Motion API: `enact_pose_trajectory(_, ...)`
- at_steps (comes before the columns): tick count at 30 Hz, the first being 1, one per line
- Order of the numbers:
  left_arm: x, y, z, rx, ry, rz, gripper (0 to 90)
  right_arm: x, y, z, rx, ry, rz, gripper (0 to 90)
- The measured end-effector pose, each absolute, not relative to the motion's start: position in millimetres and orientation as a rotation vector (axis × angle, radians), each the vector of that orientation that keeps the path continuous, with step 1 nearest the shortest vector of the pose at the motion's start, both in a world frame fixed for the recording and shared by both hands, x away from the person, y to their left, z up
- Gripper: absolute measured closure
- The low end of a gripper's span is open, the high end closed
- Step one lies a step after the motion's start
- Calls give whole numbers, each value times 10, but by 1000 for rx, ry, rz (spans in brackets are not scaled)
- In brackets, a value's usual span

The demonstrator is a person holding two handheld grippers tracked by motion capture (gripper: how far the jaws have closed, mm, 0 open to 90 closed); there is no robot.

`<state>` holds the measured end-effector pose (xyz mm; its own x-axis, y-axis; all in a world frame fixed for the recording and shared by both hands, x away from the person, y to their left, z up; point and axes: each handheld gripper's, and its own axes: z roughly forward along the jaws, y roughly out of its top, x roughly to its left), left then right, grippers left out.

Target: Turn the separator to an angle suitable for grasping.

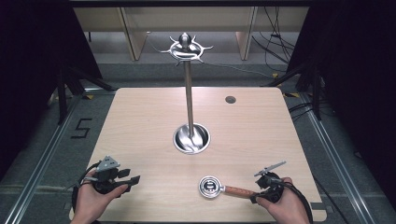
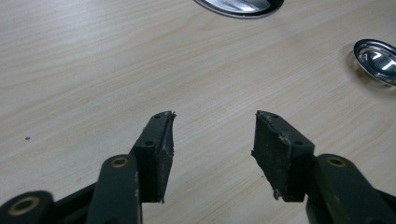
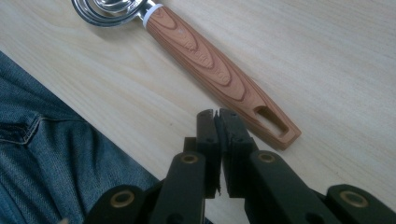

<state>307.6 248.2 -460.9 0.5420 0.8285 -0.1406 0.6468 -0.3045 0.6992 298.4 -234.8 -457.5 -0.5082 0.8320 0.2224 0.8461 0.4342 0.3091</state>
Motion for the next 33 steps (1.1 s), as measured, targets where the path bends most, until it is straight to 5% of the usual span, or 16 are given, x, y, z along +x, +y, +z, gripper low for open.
enact_pose_trajectory(33,3100,2454,-4623,2070,1158,298,427,3245,-2217,-4703,-1751,-2519,-327,900)
